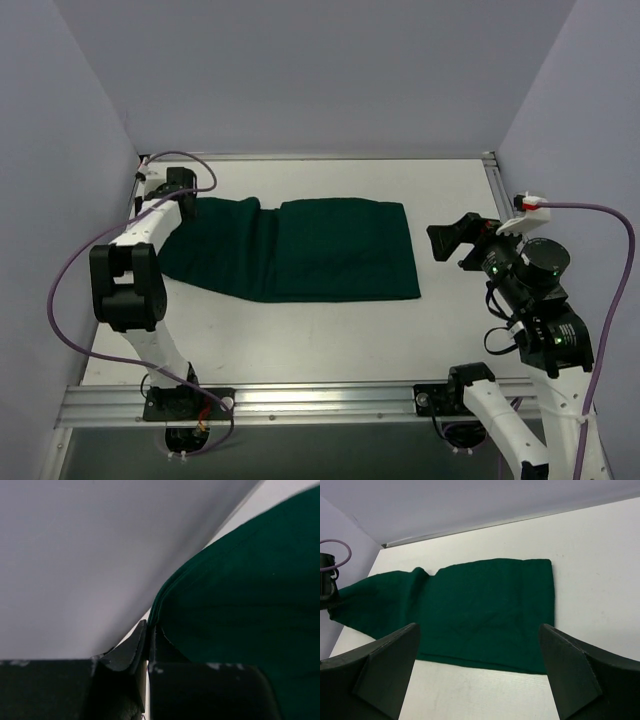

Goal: Open and lay out the surgical kit

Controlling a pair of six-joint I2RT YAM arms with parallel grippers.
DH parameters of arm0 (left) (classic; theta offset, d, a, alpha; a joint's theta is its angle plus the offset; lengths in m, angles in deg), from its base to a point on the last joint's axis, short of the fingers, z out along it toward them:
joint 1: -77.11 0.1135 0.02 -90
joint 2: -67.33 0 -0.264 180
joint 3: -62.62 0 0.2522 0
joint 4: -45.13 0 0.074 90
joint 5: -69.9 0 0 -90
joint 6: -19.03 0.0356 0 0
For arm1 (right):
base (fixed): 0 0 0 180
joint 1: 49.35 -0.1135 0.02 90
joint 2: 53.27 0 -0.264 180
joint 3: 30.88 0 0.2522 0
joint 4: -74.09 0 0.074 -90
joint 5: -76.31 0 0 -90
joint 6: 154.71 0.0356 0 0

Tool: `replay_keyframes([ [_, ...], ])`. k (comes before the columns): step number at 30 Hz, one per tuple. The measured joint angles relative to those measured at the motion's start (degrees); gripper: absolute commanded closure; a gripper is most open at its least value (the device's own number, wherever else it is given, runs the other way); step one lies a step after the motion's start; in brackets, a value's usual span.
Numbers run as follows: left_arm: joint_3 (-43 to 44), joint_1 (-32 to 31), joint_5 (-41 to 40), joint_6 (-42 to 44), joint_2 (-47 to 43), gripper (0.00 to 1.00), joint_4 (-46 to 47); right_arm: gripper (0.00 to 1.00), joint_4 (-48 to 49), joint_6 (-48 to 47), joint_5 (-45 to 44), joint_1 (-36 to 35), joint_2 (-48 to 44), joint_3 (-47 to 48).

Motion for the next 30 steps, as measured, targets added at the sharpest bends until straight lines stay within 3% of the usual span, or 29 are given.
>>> replay_keyframes([
  [6,-0.28,6.38,-3.02,-2.38,3.54,0.96,0.15,0.01,0.15,0.13,3.41,0.0,2.51,-1.18],
  [16,-4.35,11.19,-1.97,-11.34,4.35,0.97,-1.29,0.01,-0.09,-0.33,5.73,0.0,4.04,-3.19],
  [22,-7.52,15.58,0.61,-14.29,4.33,0.82,-2.03,0.02,-0.11,-1.27,6.27,0.0,5.33,-3.34],
  [23,-7.45,15.87,0.98,-14.53,4.15,0.67,-2.1,0.02,-0.11,-1.44,6.47,0.0,5.62,-3.5],
  [25,-7.15,15.87,1.88,-14.8,3.63,0.52,-2.49,0.02,-0.11,-1.75,6.62,-0.02,6.19,-4.07],
  [26,-6.88,15.85,2.29,-14.82,3.23,0.3,-2.56,0.02,-0.11,-1.81,6.62,-0.02,6.43,-4.39],
  [30,-6.05,15.43,6.12,-14.51,-0.52,0.08,-2.32,0.02,-0.07,-1.77,6.58,-0.57,8.31,-5.14],
])
